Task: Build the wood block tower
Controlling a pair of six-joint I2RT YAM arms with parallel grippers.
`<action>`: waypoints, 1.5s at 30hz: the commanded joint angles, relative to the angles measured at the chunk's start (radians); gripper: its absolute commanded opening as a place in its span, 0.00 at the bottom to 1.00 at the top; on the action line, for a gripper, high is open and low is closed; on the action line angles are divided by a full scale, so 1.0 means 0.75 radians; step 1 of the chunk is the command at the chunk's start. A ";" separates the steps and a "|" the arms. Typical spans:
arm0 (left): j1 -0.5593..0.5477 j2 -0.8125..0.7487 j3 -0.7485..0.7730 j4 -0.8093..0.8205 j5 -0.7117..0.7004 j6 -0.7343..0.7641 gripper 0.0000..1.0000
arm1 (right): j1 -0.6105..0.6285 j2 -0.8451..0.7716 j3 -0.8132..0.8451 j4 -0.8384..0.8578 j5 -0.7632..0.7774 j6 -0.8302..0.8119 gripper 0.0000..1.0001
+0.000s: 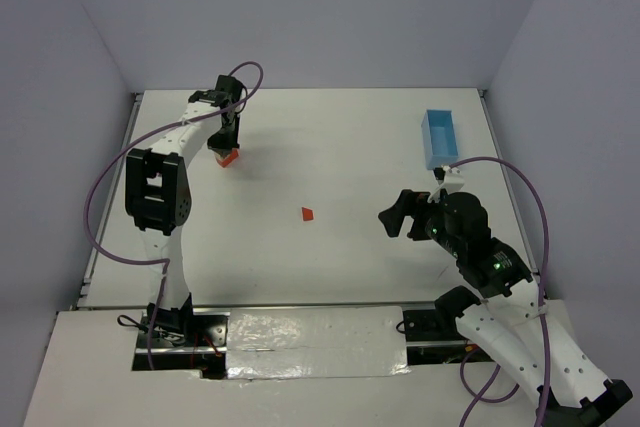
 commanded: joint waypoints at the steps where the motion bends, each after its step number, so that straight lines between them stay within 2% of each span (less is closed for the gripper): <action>1: 0.001 -0.044 0.009 -0.015 0.010 -0.015 0.00 | 0.012 -0.013 -0.010 0.067 -0.006 -0.008 1.00; 5: 0.001 -0.051 0.015 -0.024 -0.002 -0.019 0.00 | 0.010 -0.013 -0.010 0.067 -0.006 -0.008 1.00; 9: -0.025 -0.099 0.007 -0.022 0.108 -0.009 0.00 | 0.010 -0.013 -0.010 0.065 -0.008 -0.008 1.00; 12: -0.150 -0.212 -0.024 -0.005 0.184 -0.013 0.01 | 0.010 -0.013 -0.010 0.065 -0.002 -0.008 1.00; 13: -0.179 -0.244 -0.034 -0.003 0.168 -0.041 0.05 | 0.010 -0.015 -0.010 0.063 -0.002 -0.008 1.00; 14: -0.203 -0.277 -0.054 0.007 0.162 -0.062 0.10 | 0.012 -0.015 -0.010 0.065 0.002 -0.006 1.00; 15: -0.248 -0.318 -0.121 0.050 0.162 -0.080 0.29 | 0.010 -0.019 -0.008 0.065 0.006 -0.004 1.00; 17: -0.287 -0.441 -0.210 0.117 0.190 -0.119 0.45 | 0.008 -0.023 -0.008 0.061 0.017 -0.004 1.00; 18: -0.332 -0.482 -0.303 0.190 0.211 -0.121 0.59 | 0.010 -0.023 -0.008 0.057 0.021 -0.002 1.00; 20: -0.403 -0.614 -0.465 0.329 0.270 -0.105 0.76 | 0.010 -0.037 -0.006 0.055 0.039 0.002 1.00; 21: -0.424 -0.643 -0.530 0.330 0.309 -0.091 0.80 | 0.010 -0.043 -0.006 0.053 0.049 0.004 1.00; 24: -0.512 -0.743 -0.773 0.567 0.405 -0.056 0.96 | 0.010 -0.074 -0.010 0.055 0.068 0.006 1.00; 25: -0.537 -0.764 -0.825 0.693 0.405 -0.052 0.97 | 0.010 -0.078 -0.012 0.057 0.064 0.004 1.00; 27: -0.578 -0.819 -0.956 0.804 0.436 -0.064 0.99 | 0.012 -0.082 -0.017 0.065 0.043 -0.002 1.00; 28: -0.580 -0.842 -0.981 0.864 0.432 -0.139 0.99 | 0.010 -0.082 -0.021 0.071 0.033 -0.006 1.00; 30: -0.584 -0.933 -1.028 0.868 0.379 -0.236 0.99 | 0.010 -0.066 -0.039 0.102 -0.067 -0.031 1.00; 32: -0.582 -1.068 -1.028 0.718 0.193 -0.421 1.00 | 0.010 -0.017 -0.049 0.145 -0.213 -0.061 1.00; 33: -0.580 -1.112 -1.016 0.632 0.006 -0.473 1.00 | 0.012 0.009 -0.063 0.161 -0.261 -0.068 1.00; 34: -0.580 -1.159 -1.002 0.465 -0.062 -0.544 1.00 | 0.012 0.083 -0.070 0.176 -0.300 -0.070 1.00; 36: -0.580 -1.296 -0.965 0.311 -0.212 -0.600 0.99 | 0.026 0.179 -0.080 0.216 -0.378 -0.064 0.99; 38: -0.576 -1.404 -0.959 0.163 -0.249 -0.610 1.00 | 0.059 0.339 -0.070 0.294 -0.392 -0.057 0.99; 40: -0.574 -1.580 -0.981 0.142 -0.225 -0.533 0.99 | 0.158 0.514 -0.019 0.355 -0.335 -0.051 0.99; 42: -0.570 -1.733 -1.046 0.154 -0.263 -0.488 0.99 | 0.240 0.655 0.120 0.344 -0.193 -0.017 1.00; 43: -0.568 -1.776 -1.069 0.154 -0.322 -0.459 0.99 | 0.320 0.808 0.189 0.307 -0.004 0.050 1.00; 45: -0.566 -1.879 -1.167 0.199 -0.337 -0.414 1.00 | 0.426 1.019 0.383 0.194 0.208 0.108 1.00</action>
